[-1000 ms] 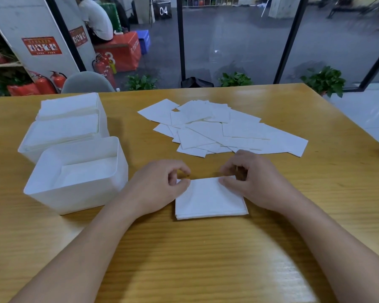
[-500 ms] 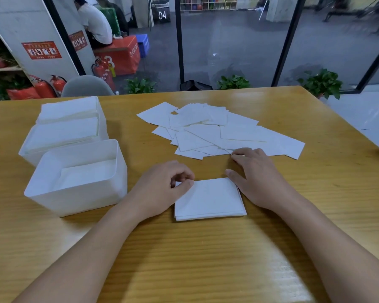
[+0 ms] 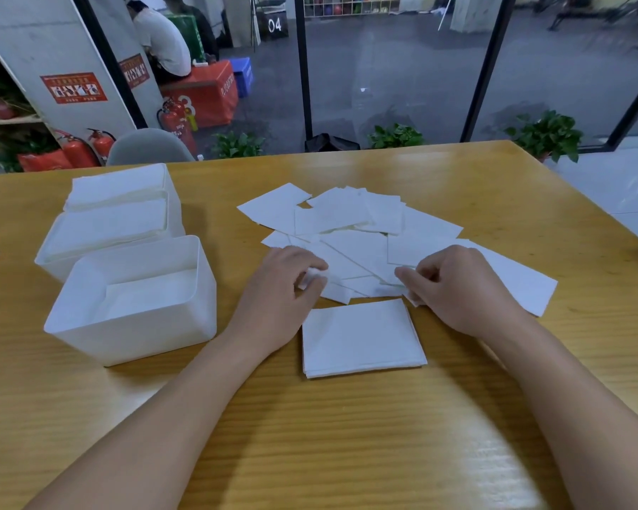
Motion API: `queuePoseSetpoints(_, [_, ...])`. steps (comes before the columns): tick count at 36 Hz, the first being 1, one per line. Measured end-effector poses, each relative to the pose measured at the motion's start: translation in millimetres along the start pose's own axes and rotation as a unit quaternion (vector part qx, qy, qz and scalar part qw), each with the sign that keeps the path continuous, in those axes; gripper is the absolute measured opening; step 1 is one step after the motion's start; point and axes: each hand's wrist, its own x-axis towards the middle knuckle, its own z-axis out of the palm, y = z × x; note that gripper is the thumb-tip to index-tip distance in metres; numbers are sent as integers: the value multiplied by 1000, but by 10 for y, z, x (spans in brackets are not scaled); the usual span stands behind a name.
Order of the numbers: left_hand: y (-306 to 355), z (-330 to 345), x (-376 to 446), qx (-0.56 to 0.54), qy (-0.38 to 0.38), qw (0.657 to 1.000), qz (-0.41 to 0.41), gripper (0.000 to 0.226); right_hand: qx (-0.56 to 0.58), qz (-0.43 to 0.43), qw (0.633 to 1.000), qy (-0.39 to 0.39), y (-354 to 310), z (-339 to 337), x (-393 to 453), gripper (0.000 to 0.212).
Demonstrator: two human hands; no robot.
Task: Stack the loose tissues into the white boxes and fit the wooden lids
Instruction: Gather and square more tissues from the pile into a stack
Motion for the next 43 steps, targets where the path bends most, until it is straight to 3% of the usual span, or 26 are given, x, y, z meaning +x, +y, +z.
queuePoseSetpoints(4, [-40, 25, 148, 29, -22, 999, -16, 29, -40, -24, 999, 7, -7, 75, -10, 51])
queuePoseSetpoints(8, [-38, 14, 152, 72, -26, 997, 16, 13, -54, -43, 998, 2, -16, 96, -32, 46])
queuePoseSetpoints(12, [-5, 1, 147, 146, -23, 988, 40, 28, -59, -58, 997, 11, -18, 113, -32, 46])
queuePoseSetpoints(19, [19, -5, 136, 157, -24, 986, 46, 28, -37, -101, 994, 29, -80, 188, -58, 41])
queuePoseSetpoints(23, [6, 9, 141, 175, -26, 983, 40, 25, -14, -124, 992, 28, -133, 231, -80, 28])
queuePoseSetpoints(26, [12, -13, 130, 146, -18, 988, 49, 24, -8, -141, 989, 40, -181, 237, -101, 6])
queuePoseSetpoints(31, [32, -127, 71, 59, -19, 996, 67, 19, 0, -155, 986, 54, -223, 228, -137, 34])
queuePoseSetpoints(38, [-81, -257, -87, -84, -82, 992, 41, 13, 12, -194, 977, 91, -242, 218, -132, 6])
queuePoseSetpoints(41, [-117, -262, -79, -90, -67, 993, 29, 12, 24, -223, 968, 109, -244, 229, -131, 6])
queuePoseSetpoints(43, [-113, -258, -69, -107, -58, 992, 21, 10, 13, -229, 969, 91, -245, 243, -133, 18])
